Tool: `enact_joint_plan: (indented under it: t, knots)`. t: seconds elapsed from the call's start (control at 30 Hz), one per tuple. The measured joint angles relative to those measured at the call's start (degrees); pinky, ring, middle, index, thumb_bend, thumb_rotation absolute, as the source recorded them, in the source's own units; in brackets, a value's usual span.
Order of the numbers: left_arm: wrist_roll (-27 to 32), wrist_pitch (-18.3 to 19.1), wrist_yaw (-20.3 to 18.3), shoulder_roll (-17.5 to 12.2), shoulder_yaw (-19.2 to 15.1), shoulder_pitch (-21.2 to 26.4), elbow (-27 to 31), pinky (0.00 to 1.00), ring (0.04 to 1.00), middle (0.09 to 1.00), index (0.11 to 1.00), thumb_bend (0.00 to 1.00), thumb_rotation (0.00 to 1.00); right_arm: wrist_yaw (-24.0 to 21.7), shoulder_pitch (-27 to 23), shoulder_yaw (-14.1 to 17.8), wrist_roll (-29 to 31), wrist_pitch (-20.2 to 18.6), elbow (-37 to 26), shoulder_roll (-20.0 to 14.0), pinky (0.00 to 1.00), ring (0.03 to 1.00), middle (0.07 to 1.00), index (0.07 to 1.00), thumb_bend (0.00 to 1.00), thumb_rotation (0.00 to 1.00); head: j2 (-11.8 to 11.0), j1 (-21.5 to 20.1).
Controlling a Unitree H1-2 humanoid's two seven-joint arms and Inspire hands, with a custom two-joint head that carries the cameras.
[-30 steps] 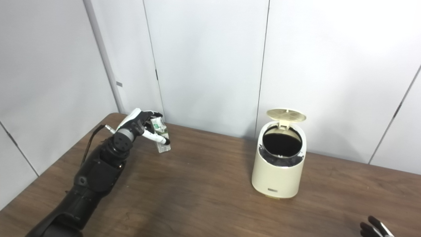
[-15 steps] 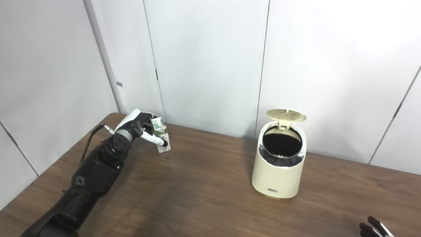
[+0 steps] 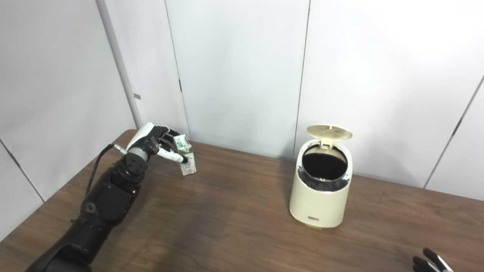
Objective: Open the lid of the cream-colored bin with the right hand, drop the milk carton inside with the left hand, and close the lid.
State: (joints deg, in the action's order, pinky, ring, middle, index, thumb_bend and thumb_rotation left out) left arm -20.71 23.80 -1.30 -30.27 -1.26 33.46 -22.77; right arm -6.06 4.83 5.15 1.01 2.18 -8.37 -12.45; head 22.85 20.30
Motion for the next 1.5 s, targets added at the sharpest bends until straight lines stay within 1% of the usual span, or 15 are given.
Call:
enact_joint_plan:
  t: [0.03, 0.1, 0.13, 0.17, 0.23, 0.3, 0.37, 0.63, 0.9, 1.0, 1.07, 1.17, 1.3, 1.43, 1.5]
  knots:
    - [0.3, -0.7, 0.9, 0.4, -0.2, 0.1, -0.6, 0.48, 0.567, 0.624, 0.659, 0.76, 0.0, 0.0, 0.0, 0.0, 0.0, 0.0, 0.0, 0.0, 0.72, 0.822, 0.815, 0.856, 0.86, 1.0, 0.0, -0.1]
    - [1.7, -1.8, 2.1, 1.7, -1.8, 0.4, -1.9, 0.46, 0.535, 0.604, 0.642, 0.74, 0.0, 0.0, -0.1, 0.1, 0.0, 0.0, 0.0, 0.0, 0.72, 0.819, 0.813, 0.853, 0.87, 1.0, 0.0, -0.1]
    - [3.0, -2.6, 2.8, 2.5, -2.9, 0.4, -2.5, 0.44, 0.508, 0.534, 0.587, 0.63, 0.0, 0.0, -0.1, 0.1, 0.0, 0.0, 0.0, 0.0, 0.72, 0.82, 0.815, 0.855, 0.86, 1.0, -0.1, -0.4]
    - [3.8, -3.1, 3.3, 3.1, -3.9, 0.6, -3.1, 0.43, 0.489, 0.492, 0.55, 0.56, 0.0, 0.0, -0.1, 0.0, -0.2, 0.0, 0.0, 0.0, 0.72, 0.821, 0.818, 0.857, 0.85, 1.0, -0.2, -0.6]
    - [5.5, -4.1, 3.6, 4.1, -4.9, 0.6, -3.7, 0.41, 0.455, 0.47, 0.523, 0.53, 0.0, 0.0, -0.1, 0.0, -0.4, 0.0, 0.0, 0.0, 0.74, 0.83, 0.825, 0.863, 0.86, 1.0, -0.3, -0.8]
    - [6.7, -5.1, 3.5, 4.6, -5.0, 0.6, -4.5, 0.39, 0.437, 0.465, 0.513, 0.52, 0.0, 0.0, -0.1, 0.1, -0.5, 0.0, -0.1, 0.0, 0.75, 0.84, 0.831, 0.872, 0.87, 1.0, -0.4, -1.1]
    - [7.2, -5.7, 3.5, 4.8, -4.9, 0.7, -5.0, 0.4, 0.444, 0.464, 0.513, 0.52, 0.0, 0.0, -0.1, 0.1, -0.6, -0.2, -0.4, 0.0, 0.76, 0.843, 0.83, 0.874, 0.87, 1.0, -0.4, -1.1]
    - [7.1, -6.0, 3.5, 4.5, -3.6, 1.1, -5.2, 0.41, 0.45, 0.472, 0.503, 0.52, 0.0, 0.0, -0.1, 0.7, -0.5, -0.4, -0.4, 0.0, 0.74, 0.829, 0.813, 0.858, 0.86, 1.0, -0.4, -1.3]
    - [6.4, -6.0, 3.7, 4.0, -2.8, 1.0, -4.5, 0.38, 0.434, 0.452, 0.513, 0.52, 0.0, 0.0, -0.1, 0.8, -0.7, -0.4, -0.4, 0.1, 0.75, 0.834, 0.818, 0.864, 0.85, 1.0, -0.2, -1.7]
    - [5.3, -6.1, 5.1, 4.1, -3.0, 0.3, -2.2, 0.38, 0.427, 0.453, 0.516, 0.52, 0.0, 0.2, -0.1, 0.8, -1.0, -0.4, -0.4, 0.3, 0.75, 0.835, 0.82, 0.865, 0.85, 1.0, 0.0, -2.1]
    - [5.2, -6.7, 6.3, 4.5, -3.8, -0.3, -0.3, 0.38, 0.417, 0.452, 0.514, 0.52, 0.0, 0.3, -0.1, 0.8, -1.3, -0.4, -0.4, 0.4, 0.75, 0.833, 0.819, 0.866, 0.83, 1.0, 0.3, -2.7]
    - [5.4, -7.4, 8.4, 5.9, -5.5, -1.3, 2.9, 0.37, 0.407, 0.446, 0.517, 0.52, 0.0, 0.4, -0.1, 0.8, -1.6, -0.3, -0.4, 0.4, 0.76, 0.837, 0.824, 0.871, 0.82, 1.0, 0.4, -3.3]
    - [5.6, -9.3, 9.5, 7.8, -5.8, -2.9, 6.9, 0.37, 0.385, 0.468, 0.529, 0.5, 0.0, 0.6, 0.0, 0.7, -1.8, -0.4, -0.7, 0.6, 0.78, 0.855, 0.843, 0.887, 0.8, 1.0, 0.8, -4.6]
    - [5.3, -12.6, 10.3, 9.4, -5.2, -4.3, 9.2, 0.36, 0.377, 0.478, 0.529, 0.5, 0.0, 0.5, 0.0, 0.6, -0.1, -0.2, -0.9, 1.3, 0.89, 0.897, 0.853, 0.915, 0.82, 1.0, 0.7, -5.3]
    - [5.2, -15.1, 10.7, 10.2, -5.2, -4.9, 10.1, 0.36, 0.376, 0.48, 0.529, 0.5, 0.0, 0.3, 0.1, 0.6, 0.6, 0.0, -0.6, 1.3, 0.9, 0.901, 0.854, 0.919, 0.82, 1.0, 0.7, -5.3]
